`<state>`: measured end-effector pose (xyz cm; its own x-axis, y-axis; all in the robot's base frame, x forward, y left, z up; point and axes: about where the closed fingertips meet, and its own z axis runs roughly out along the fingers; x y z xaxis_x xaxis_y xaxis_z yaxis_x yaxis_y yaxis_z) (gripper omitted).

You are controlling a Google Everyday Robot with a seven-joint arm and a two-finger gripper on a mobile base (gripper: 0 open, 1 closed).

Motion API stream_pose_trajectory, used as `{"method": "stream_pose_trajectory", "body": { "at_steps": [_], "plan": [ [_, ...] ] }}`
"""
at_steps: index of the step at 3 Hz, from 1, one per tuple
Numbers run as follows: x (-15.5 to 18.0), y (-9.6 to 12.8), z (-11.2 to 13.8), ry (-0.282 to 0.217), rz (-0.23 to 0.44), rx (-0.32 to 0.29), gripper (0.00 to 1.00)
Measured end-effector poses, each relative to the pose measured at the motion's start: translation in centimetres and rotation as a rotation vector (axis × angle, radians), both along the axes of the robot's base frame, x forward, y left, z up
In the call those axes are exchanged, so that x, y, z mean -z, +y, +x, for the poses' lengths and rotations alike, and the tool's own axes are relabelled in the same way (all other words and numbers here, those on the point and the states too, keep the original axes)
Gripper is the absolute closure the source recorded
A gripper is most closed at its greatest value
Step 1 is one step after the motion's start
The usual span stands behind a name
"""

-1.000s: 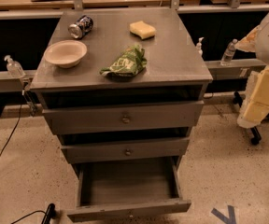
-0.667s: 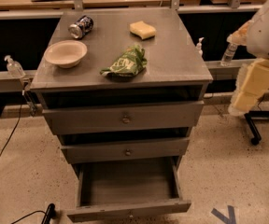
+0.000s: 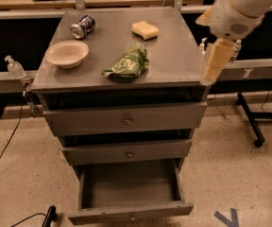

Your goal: Place green jalapeno chip bag into bottom drawer

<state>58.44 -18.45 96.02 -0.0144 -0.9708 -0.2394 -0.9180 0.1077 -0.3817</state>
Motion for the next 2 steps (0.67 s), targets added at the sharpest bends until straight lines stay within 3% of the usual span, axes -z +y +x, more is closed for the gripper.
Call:
{"method": "stream_pose_trajectory", "body": {
  "at_steps": [1,2],
  "plan": [
    [1.6,3.2,5.1,-0.016,-0.068,-0.096,0.00],
    [4.9,7.2,9.4,-0.017,-0.092,-0.185,0.00]
  ]
}}
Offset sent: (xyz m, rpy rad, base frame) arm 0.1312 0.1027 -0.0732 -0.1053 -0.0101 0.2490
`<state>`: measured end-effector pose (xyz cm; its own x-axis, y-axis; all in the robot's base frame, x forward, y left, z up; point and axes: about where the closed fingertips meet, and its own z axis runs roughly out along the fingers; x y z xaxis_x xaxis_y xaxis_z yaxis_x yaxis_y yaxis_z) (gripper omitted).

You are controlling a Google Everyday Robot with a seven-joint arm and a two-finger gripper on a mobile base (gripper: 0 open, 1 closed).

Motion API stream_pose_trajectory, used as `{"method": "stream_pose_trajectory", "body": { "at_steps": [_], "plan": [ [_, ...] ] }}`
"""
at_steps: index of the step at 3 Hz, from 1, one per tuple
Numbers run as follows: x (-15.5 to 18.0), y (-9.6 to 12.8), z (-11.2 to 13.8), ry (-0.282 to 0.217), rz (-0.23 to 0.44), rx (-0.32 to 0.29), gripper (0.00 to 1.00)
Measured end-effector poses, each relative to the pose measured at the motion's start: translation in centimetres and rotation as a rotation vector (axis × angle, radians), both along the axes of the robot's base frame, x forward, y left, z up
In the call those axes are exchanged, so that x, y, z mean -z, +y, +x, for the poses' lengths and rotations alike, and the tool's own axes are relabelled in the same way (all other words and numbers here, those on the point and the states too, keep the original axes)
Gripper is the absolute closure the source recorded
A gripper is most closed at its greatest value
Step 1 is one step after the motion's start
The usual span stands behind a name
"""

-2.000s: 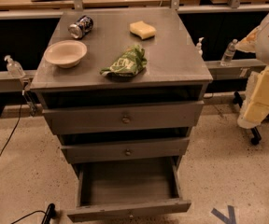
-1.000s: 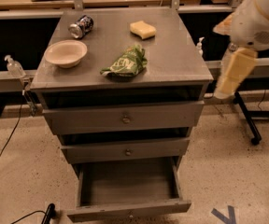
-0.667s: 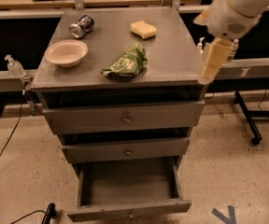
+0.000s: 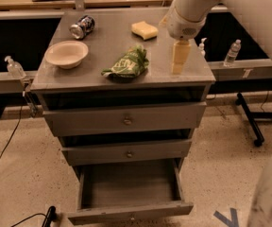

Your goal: Place green jalapeno chip bag into bottom drawer

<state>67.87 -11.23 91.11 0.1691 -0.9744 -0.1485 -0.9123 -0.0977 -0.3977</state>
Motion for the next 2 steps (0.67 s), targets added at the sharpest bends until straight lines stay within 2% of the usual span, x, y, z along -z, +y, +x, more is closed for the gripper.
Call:
{"method": "stream_pose_trajectory", "body": {
  "at_steps": [1,2],
  "plan": [
    [2.0,2.2,1.5,-0.005,-0.013,-0.050,0.00],
    [3.9,3.5,2.1,-0.010,-0.027,-0.080,0.00]
  ]
}}
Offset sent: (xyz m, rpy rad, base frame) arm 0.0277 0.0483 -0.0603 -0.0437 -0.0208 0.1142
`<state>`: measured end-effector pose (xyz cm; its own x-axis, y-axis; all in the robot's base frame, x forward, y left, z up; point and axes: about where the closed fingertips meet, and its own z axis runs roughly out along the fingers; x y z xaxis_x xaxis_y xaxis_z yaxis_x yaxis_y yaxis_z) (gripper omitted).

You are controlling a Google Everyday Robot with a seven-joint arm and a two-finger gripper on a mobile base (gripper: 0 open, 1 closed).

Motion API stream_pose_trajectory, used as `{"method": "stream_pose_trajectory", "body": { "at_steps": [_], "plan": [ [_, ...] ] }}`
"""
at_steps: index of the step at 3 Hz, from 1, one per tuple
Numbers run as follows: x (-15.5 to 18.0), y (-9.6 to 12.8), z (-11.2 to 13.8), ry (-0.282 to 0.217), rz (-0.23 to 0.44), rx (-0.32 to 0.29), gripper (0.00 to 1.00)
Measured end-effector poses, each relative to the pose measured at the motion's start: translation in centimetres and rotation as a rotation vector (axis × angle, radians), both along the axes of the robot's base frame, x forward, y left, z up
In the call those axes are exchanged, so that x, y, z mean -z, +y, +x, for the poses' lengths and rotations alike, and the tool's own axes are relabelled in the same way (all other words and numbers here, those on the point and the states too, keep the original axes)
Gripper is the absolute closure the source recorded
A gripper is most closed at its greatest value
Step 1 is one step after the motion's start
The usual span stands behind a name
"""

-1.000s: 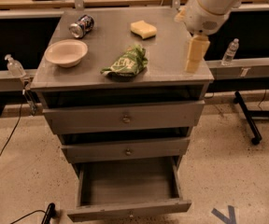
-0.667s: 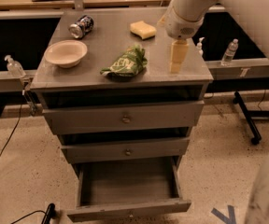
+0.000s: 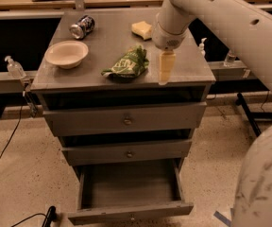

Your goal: Place green jalapeno chip bag into bottom drawer

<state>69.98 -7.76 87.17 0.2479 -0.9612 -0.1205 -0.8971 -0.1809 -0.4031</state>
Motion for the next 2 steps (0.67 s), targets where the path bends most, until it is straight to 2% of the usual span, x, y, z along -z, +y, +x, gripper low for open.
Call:
{"method": "stream_pose_trajectory", "body": {
  "at_steps": [1,2],
  "plan": [
    [0.7,1.9,0.5,-0.019,0.039,-0.064,0.00],
    [1.4,3.6,0.2,-0.013,0.072,-0.129,0.13]
  ]
}}
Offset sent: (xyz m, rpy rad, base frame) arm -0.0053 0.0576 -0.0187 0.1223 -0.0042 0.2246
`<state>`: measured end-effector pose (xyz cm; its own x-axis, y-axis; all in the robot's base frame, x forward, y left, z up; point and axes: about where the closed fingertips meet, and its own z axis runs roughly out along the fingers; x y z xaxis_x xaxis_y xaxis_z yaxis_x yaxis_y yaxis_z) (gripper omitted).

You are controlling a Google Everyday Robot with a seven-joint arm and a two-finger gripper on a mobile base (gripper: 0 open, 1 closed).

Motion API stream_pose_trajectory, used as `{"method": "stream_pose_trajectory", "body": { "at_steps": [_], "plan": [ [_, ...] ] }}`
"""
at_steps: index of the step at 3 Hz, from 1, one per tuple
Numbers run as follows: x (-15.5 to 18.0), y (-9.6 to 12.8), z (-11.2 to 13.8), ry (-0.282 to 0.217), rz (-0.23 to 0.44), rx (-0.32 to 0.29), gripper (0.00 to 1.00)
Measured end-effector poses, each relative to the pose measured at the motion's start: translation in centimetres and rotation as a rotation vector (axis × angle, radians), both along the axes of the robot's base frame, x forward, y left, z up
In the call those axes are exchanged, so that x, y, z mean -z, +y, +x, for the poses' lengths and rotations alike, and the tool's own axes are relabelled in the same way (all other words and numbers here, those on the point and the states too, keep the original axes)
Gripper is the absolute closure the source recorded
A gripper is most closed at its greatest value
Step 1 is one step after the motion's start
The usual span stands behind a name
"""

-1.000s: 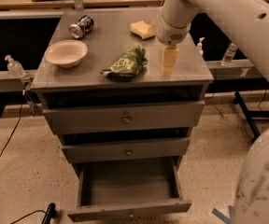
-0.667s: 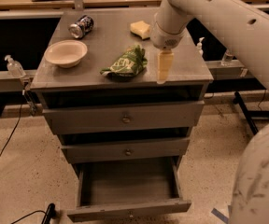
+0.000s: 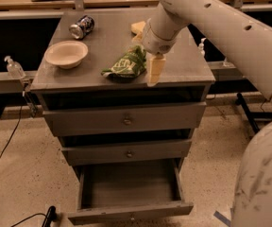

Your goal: Place green jalapeno chip bag into bottom drawer

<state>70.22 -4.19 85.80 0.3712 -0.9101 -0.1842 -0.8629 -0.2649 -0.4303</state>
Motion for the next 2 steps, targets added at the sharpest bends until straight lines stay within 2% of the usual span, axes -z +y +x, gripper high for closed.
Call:
{"method": "stream_pose_trajectory", "body": {
  "at_steps": [1,2],
  "plan": [
    [0.6,1.3,-0.6,0.013,0.028,-0.050,0.36],
    [0.9,2.3,-1.2,0.024,0.028,-0.073,0.59]
  ]
}}
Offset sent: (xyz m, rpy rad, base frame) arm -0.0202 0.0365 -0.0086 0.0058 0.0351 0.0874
